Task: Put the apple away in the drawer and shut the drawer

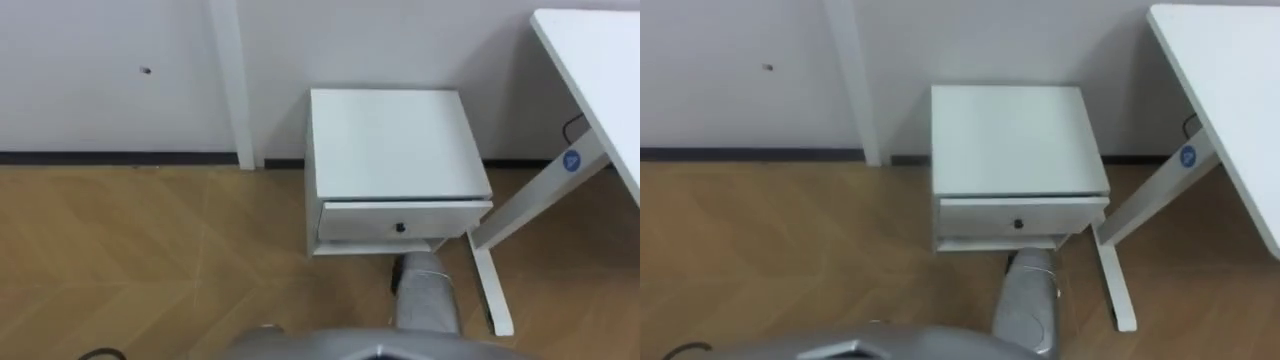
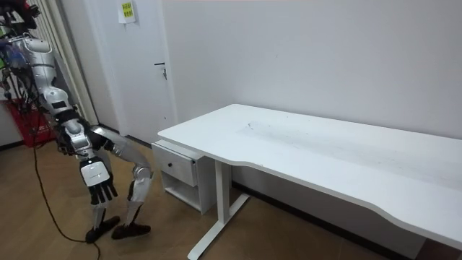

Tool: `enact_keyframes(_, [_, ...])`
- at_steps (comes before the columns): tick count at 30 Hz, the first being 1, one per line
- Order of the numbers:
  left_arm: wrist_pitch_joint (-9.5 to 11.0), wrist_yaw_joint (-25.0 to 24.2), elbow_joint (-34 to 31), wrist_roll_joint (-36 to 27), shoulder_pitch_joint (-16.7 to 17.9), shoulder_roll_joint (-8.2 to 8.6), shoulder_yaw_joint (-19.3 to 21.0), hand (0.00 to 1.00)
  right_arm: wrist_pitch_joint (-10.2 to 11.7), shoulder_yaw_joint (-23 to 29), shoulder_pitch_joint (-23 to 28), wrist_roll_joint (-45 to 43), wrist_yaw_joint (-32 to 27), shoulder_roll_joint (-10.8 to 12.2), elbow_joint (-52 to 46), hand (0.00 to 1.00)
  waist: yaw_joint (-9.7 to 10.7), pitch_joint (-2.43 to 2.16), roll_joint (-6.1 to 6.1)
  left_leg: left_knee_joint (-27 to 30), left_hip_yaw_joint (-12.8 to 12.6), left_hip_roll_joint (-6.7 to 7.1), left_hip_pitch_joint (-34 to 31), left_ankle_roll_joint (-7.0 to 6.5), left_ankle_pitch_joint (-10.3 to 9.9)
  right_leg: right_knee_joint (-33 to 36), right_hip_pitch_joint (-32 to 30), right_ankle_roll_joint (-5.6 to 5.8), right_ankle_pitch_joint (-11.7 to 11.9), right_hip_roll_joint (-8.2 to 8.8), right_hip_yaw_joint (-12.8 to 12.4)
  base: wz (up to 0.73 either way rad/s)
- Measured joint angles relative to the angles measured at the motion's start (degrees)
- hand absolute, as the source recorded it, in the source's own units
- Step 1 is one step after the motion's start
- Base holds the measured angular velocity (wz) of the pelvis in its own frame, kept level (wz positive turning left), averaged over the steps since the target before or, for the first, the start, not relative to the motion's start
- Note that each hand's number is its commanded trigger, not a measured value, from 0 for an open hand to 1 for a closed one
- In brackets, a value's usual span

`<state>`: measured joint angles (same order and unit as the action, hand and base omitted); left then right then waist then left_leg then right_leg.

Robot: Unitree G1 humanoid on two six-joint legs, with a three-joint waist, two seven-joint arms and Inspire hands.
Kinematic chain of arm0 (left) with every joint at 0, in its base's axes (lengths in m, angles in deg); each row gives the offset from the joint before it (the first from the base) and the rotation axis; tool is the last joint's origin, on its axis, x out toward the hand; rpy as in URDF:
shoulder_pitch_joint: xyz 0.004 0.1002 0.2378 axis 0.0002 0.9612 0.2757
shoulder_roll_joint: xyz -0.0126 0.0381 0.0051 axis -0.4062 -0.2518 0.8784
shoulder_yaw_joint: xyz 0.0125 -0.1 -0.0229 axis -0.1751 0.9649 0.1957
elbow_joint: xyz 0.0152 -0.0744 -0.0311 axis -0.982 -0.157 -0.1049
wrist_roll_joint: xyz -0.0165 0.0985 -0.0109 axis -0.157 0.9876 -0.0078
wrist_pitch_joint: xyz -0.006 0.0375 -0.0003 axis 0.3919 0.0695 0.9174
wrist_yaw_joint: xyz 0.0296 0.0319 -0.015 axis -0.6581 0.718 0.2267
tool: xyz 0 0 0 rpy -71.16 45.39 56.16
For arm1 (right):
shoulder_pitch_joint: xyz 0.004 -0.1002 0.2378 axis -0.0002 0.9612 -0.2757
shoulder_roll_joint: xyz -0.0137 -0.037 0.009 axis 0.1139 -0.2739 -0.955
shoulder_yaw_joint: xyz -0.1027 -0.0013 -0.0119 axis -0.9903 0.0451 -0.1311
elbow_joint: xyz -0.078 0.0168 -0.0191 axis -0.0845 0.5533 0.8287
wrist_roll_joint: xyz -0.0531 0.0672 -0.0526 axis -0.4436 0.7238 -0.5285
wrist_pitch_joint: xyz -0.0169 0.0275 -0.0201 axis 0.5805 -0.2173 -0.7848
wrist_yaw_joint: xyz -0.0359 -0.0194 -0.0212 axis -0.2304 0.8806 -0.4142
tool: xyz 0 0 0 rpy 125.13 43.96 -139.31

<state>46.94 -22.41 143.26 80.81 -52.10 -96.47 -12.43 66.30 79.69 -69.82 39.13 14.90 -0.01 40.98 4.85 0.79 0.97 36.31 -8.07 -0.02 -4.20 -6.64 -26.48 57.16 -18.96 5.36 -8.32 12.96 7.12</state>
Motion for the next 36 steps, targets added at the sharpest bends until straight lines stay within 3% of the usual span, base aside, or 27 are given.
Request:
enact_keyframes(2, [0.2,0.7,-0.4,0.0,-0.2,0.34,0.2,0.0,0.0,0.8,-0.4,-0.2,-0.3,0.0,0.0,0.0,-0.9,-0.16,-0.61,-3.6,-0.1,0.34,2.0,-0.1,1.3,-11.9,7.2,0.37,-2.1,-2.73,0.8,-0.17])
enact_keyframes(3, [0.3,1.6,-0.5,-0.1,0.0,0.57,0.5,0.0,0.1,0.9,-1.1,-0.2,-0.8,0.0,0.0,0.0,-2.1,-0.37,-1.61,-6.5,-1.2,0.76,3.1,-0.47,2.6,-18.8,10.2,-0.26,-4.6,-4.27,0.1,-0.36])
enact_keyframes(5, [0.8,2.3,-1.0,0.0,-0.1,1.0,0.9,0.0,0.2,1.4,-2.1,-0.8,-2.1,0.1,-0.1,0.0,-2.6,-0.66,-2.8,-9.2,-1.5,0.63,3.9,0.15,3.8,-26.7,13.7,-0.48,-5.9,-5.25,0.8,-0.27])
enact_keyframes(9, [1.4,2.3,-1.1,0.4,-0.5,1.69,2.7,0.0,1.8,2.9,-4.2,-2.5,-3.1,0.5,0.0,0.0,-2.5,-0.88,-3.95,-14.3,-0.9,-0.34,6.3,2.37,5.6,-37.6,19.5,-0.81,-5.8,-7.57,3.2,-0.07])
enact_keyframes(12, [1.3,2.3,-1.0,0.7,-0.5,1.9,3.4,0.0,2.1,2.9,-4.1,-2.9,-3.1,0.6,0.5,0.0,-2.3,-0.82,-4.37,-16.4,-0.3,-1.19,7.6,3.72,6.3,-40.5,21.4,-1.42,-5.5,-8.91,4.0,0.06])
enact_keyframes(16, [1.2,2.3,-1.0,0.6,0.4,2.11,4.5,0.0,2.2,2.2,-3.4,-3.3,-3.0,0.8,1.8,0.0,-2.4,-0.72,-4.06,-19.9,1.2,-1.33,10.9,5.12,8.5,-39.3,21.8,-2.45,-5.1,-9.5,4.4,-0.04])
enact_keyframes(17, [1.2,2.3,-0.9,0.6,0.5,2.02,4.7,0.0,1.9,1.6,-3.3,-3.6,-3.1,1.2,1.9,0.0,-2.3,-0.47,-5.1,-16.0,0.3,-1.13,9.6,5.35,8.6,-41.2,24.0,-3.38,-4.5,-8.7,3.1,0.3])
enact_keyframes(18, [1.3,2.4,-0.9,0.5,-0.1,1.92,4.4,0.0,2.0,1.5,-2.6,-3.8,-3.1,1.8,2.0,0.0,-1.8,-0.3,-6.61,-13.0,-0.3,0.12,4.3,5.98,7.5,-43.9,25.7,-3.38,-4.5,-7.06,-1.4,0.6])
enact_keyframes(19, [1.5,2.4,-1.0,0.6,-0.9,2.17,3.8,0.0,2.1,1.9,-2.3,-3.9,-3.1,1.8,2.2,0.0,-1.5,-0.51,-6.85,-15.0,0.0,0.87,1.5,5.83,8.1,-44.3,25.7,-3.36,-4.5,-6.83,-2.1,0.84])
enact_keyframes(20, [1.8,2.5,-1.0,0.6,-1.9,2.64,2.9,0.0,1.8,2.6,-1.8,-4.3,-3.0,1.8,3.7,0.0,-1.9,-0.73,-5.44,-15.9,-1.0,0.64,-1.9,3.31,12.2,-44.4,25.3,-2.55,-5.1,-6.5,-2.5,0.35])
enact_keyframes(21, [1.7,3.2,-0.9,0.5,-1.1,3.01,2.7,0.0,1.2,2.6,-2.0,-4.4,-2.5,2.0,4.7,0.0,-3.8,-0.91,-5.42,-16.4,-2.6,0.74,-0.4,3.03,12.7,-44.6,25.5,-2.11,-5.2,-6.23,-1.6,-0.06])
enact_keyframes(22, [1.5,3.5,-0.9,0.6,-0.8,3.17,2.8,0.0,1.2,2.6,-2.1,-4.4,-2.1,2.1,4.9,0.0,-4.5,-0.67,-4.92,-16.7,-2.2,0.77,0.3,3.02,12.7,-44.6,25.5,-2.02,-5.3,-6.46,-0.6,-0.65])
enact_keyframes(23, [1.1,3.6,-0.7,0.6,-0.1,3.24,2.9,0.0,1.7,2.5,-2.6,-4.4,-1.6,2.3,4.9,0.0,-5.4,-0.56,-4.52,-17.0,1.1,0.75,1.3,3.03,12.7,-46.1,25.1,-2.19,-5.5,-7.54,-0.7,-0.65])
enact_keyframes(24, [1.0,3.6,-0.3,0.6,0.5,3.29,3.1,0.0,1.8,2.4,-3.2,-4.5,-1.4,2.4,4.8,0.0,-5.4,-0.5,-4.22,-17.5,4.6,0.76,2.0,3.16,12.7,-49.2,24.2,-2.78,-4.1,-8.8,-0.6,-0.53])
enact_keyframes(25, [1.0,3.6,0.3,0.6,0.6,3.46,3.2,0.0,1.6,2.4,-3.3,-4.6,-1.4,2.3,4.7,0.0,-5.2,-0.53,-3.86,-17.8,5.3,0.69,2.4,3.35,12.7,-49.4,24.0,-3.52,-2.5,-9.42,-0.2,-0.08])
enact_keyframes(26, [1.0,3.5,1.5,0.6,0.7,3.69,3.2,0.0,1.1,2.4,-3.1,-5.0,-1.4,2.3,4.4,0.0,-4.0,-0.79,-3.79,-19.4,4.9,0.72,3.6,4.12,13.1,-49.0,25.1,-3.39,-2.1,-9.26,1.4,0.24])
enact_keyframes(27, [1.3,3.3,1.9,0.7,0.1,4.01,3.2,0.0,0.7,2.4,-3.2,-5.0,-1.3,2.2,4.4,0.0,-3.3,-0.54,-3.69,-21.2,4.0,0.76,5.0,4.19,13.2,-49.0,25.7,-3.44,-2.1,-9.61,2.3,0.28])
enact_keyframes(30, [2.5,3.3,1.9,0.6,-0.6,4.3,3.2,0.0,0.2,2.4,-3.6,-5.0,0.0,2.3,4.3,0.0,-3.3,-0.41,-3.39,-23.1,3.2,0.65,6.8,4.76,13.6,-48.9,26.3,-3.82,-2.4,-10.13,2.4,0.04])
enact_keyframes(36, [2.1,2.1,3.6,0.6,-1.1,4.29,3.1,0.0,0.1,2.3,-3.6,-5.0,2.2,2.5,4.1,0.0,-3.5,-0.43,-3.49,-23.7,3.6,0.55,7.0,4.78,13.5,-47.8,26.1,-4.03,-2.8,-10.09,2.5,-0.01])
